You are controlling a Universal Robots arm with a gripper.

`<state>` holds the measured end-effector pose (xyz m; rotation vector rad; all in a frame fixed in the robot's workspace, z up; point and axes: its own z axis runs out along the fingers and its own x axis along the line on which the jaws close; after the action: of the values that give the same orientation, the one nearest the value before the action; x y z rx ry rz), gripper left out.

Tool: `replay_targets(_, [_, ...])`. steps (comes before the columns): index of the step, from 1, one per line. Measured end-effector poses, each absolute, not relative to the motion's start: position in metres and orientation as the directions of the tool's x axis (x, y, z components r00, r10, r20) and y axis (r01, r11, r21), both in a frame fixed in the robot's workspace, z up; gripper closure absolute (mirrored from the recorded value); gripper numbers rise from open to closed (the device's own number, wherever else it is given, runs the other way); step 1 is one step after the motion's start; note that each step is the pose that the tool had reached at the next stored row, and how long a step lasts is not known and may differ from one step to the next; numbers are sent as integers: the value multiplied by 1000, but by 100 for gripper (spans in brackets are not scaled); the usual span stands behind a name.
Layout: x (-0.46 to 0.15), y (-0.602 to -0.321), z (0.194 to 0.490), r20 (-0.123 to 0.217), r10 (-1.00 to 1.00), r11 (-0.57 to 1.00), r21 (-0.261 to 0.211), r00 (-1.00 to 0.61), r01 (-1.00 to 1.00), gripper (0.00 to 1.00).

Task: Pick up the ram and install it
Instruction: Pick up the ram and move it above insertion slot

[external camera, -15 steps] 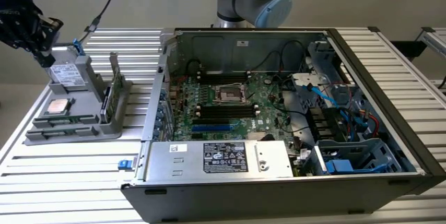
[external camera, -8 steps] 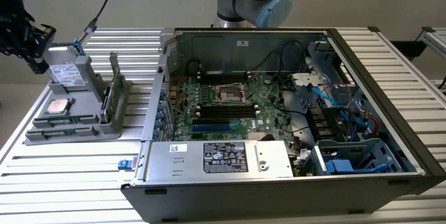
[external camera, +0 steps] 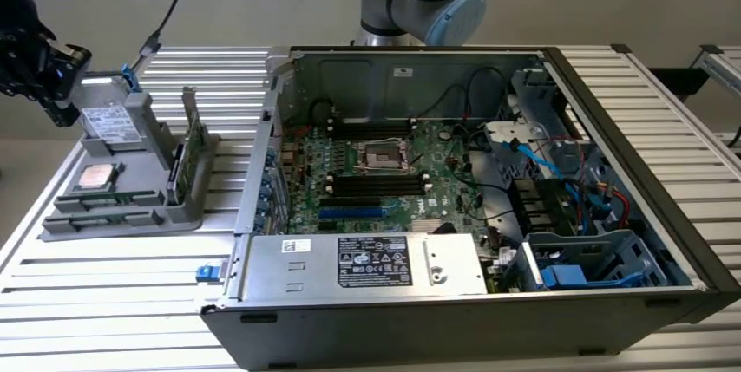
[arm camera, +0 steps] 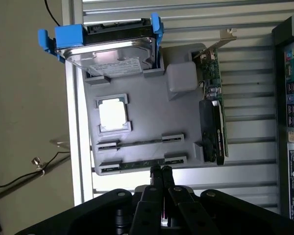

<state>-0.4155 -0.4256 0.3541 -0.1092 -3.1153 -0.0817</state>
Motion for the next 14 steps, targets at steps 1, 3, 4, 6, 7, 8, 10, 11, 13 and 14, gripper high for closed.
replay_targets(1, [-415, -426, 354, 25, 69, 996, 51, -997, 71, 90])
replay_targets(3, [-415, -426, 354, 25, 69, 996, 51, -997, 71, 90])
replay_targets(4, [-415, -426, 354, 25, 69, 996, 52, -997, 71, 90])
replay_targets(6, [-415, -426, 354, 25, 69, 996, 51, -997, 71, 90])
replay_targets(7, [-415, -426, 354, 25, 69, 996, 51, -997, 71, 90])
replay_targets(8, [-415, -426, 354, 25, 69, 996, 51, -997, 71, 90])
replay_targets(10, [-415, -426, 354, 25, 69, 996, 51, -997, 71, 90])
replay_targets(11, [-415, -426, 354, 25, 69, 996, 51, -997, 71, 90])
replay_targets(13, [-415, -425, 353, 25, 46, 998, 51, -999, 47, 90])
replay_targets(14, [-415, -425, 353, 25, 28, 998, 51, -999, 29, 90])
